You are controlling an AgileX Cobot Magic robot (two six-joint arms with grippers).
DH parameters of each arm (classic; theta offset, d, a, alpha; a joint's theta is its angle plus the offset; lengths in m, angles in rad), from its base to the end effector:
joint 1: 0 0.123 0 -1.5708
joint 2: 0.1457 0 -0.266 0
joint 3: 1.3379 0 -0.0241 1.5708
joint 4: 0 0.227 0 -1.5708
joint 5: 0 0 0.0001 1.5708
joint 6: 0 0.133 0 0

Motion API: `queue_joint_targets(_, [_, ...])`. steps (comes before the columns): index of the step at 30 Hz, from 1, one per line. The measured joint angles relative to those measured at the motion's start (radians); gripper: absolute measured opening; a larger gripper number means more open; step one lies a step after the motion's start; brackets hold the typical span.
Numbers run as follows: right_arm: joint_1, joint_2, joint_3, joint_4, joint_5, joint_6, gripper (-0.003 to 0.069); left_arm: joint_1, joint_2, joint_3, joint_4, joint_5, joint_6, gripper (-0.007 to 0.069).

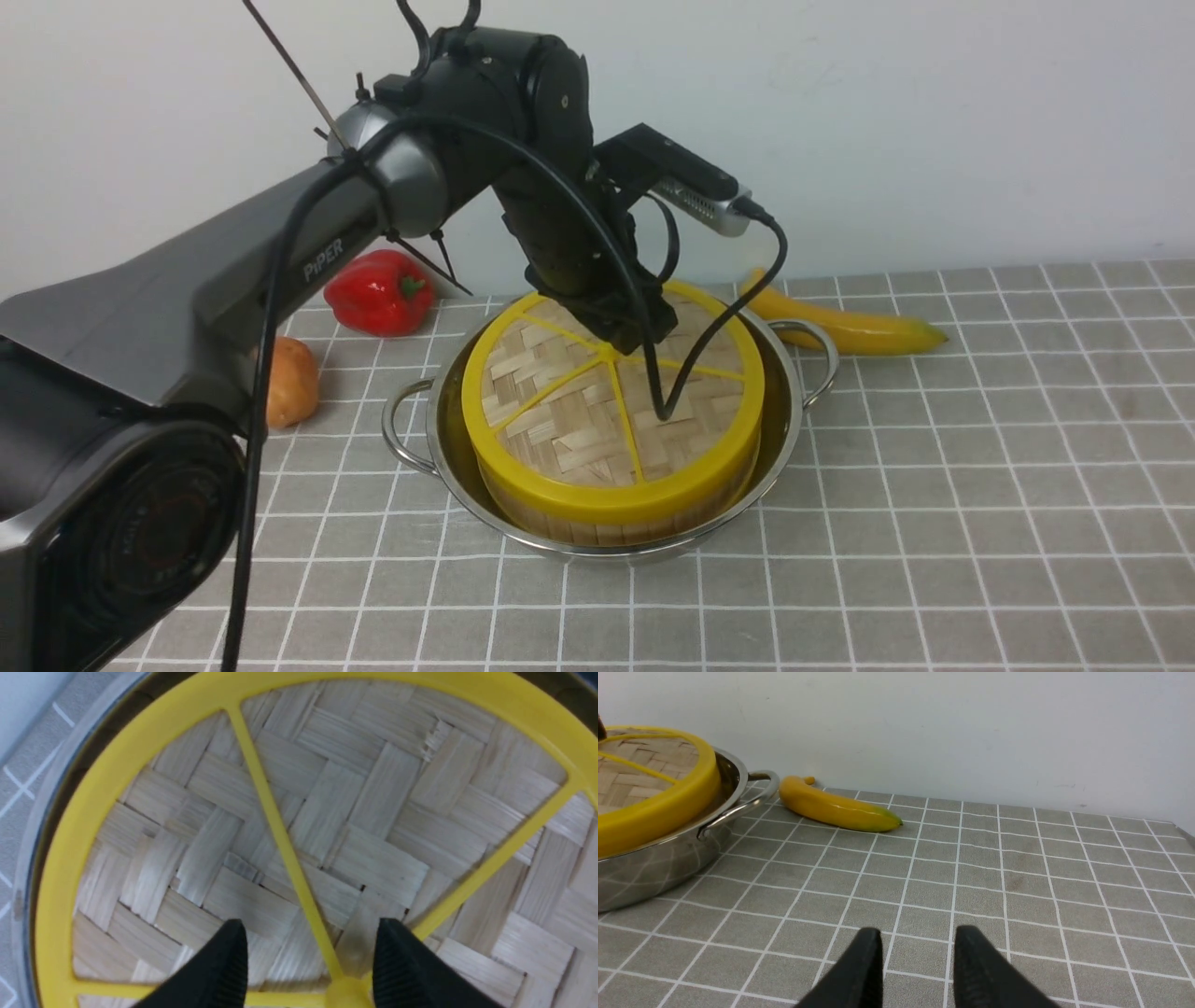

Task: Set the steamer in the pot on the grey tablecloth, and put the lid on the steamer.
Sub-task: 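Place the yellow bamboo steamer lid onto the steamer in the pot with the left gripper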

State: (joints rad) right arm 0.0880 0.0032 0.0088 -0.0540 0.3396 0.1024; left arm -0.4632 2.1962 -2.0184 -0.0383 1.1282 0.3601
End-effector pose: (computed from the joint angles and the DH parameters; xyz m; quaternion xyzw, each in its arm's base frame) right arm 0.0897 0.0055 0.1688 -0.0090 0.7939 0.0352 0.6069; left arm 0.4089 -0.2094 0.1924 0.3892 0.9042 -0.0275 0.1739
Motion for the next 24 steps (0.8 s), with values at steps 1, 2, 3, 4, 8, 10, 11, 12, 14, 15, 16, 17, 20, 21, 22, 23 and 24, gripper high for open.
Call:
queue_joint_targets(1, [0.000, 0.000, 0.000, 0.000, 0.000, 0.000, 0.0243, 0.000, 0.000, 0.000, 0.000, -0.008, 0.001, 0.0345])
queue_joint_targets(2, [0.000, 0.000, 0.000, 0.000, 0.000, 0.000, 0.0243, 0.000, 0.000, 0.000, 0.000, -0.012, 0.002, 0.0345])
queue_joint_targets(3, [0.000, 0.000, 0.000, 0.000, 0.000, 0.000, 0.0243, 0.000, 0.000, 0.000, 0.000, -0.018, 0.007, 0.0345])
queue_joint_targets(4, [0.000, 0.000, 0.000, 0.000, 0.000, 0.000, 0.0243, 0.000, 0.000, 0.000, 0.000, -0.025, 0.014, 0.0345])
queue_joint_targets(8, [0.000, 0.000, 0.000, 0.000, 0.000, 0.000, 0.0243, 0.000, 0.001, 0.000, 0.000, -0.041, 0.025, 0.0345])
queue_joint_targets(10, [0.000, 0.000, 0.000, 0.000, 0.000, 0.000, 0.0243, 0.000, 0.002, 0.000, 0.000, -0.044, 0.025, 0.0345])
queue_joint_targets(11, [0.000, 0.000, 0.000, 0.000, 0.000, 0.000, 0.0243, 0.000, 0.002, 0.000, 0.000, -0.046, 0.025, 0.0345])
queue_joint_targets(12, [0.000, 0.000, 0.000, 0.000, 0.000, 0.000, 0.0243, 0.000, 0.002, 0.000, 0.000, -0.054, 0.027, 0.0345])
queue_joint_targets(14, [0.000, 0.000, 0.000, 0.000, 0.000, 0.000, 0.0243, 0.000, 0.002, 0.000, 0.000, -0.056, 0.027, 0.0345])
queue_joint_targets(15, [0.000, 0.000, 0.000, 0.000, 0.000, 0.000, 0.0243, 0.000, 0.003, 0.000, 0.000, -0.058, 0.027, 0.0345])
queue_joint_targets(16, [0.000, 0.000, 0.000, 0.000, 0.000, 0.000, 0.0243, 0.000, 0.005, 0.000, -0.001, -0.058, 0.028, 0.0345])
queue_joint_targets(17, [0.000, 0.000, 0.000, 0.000, 0.000, 0.000, 0.0243, 0.000, 0.007, 0.000, -0.001, -0.059, 0.028, 0.0345])
queue_joint_targets(20, [0.000, 0.000, 0.000, 0.000, 0.000, 0.000, 0.0243, 0.000, 0.015, 0.000, -0.002, -0.062, 0.032, 0.0345])
queue_joint_targets(21, [0.000, 0.000, 0.000, 0.000, 0.000, 0.000, 0.0243, 0.000, 0.022, 0.000, -0.004, -0.062, 0.033, 0.0345])
queue_joint_targets(22, [0.000, 0.000, 0.000, 0.000, 0.000, 0.000, 0.0243, 0.000, 0.023, 0.000, -0.004, -0.062, 0.033, 0.0345])
queue_joint_targets(23, [0.000, 0.000, 0.000, 0.000, 0.000, 0.000, 0.0243, 0.000, 0.023, 0.000, -0.004, -0.062, 0.034, 0.0345])
queue_joint_targets(24, [0.000, 0.000, 0.000, 0.000, 0.000, 0.000, 0.0243, 0.000, 0.023, 0.000, -0.004, -0.063, 0.034, 0.0345])
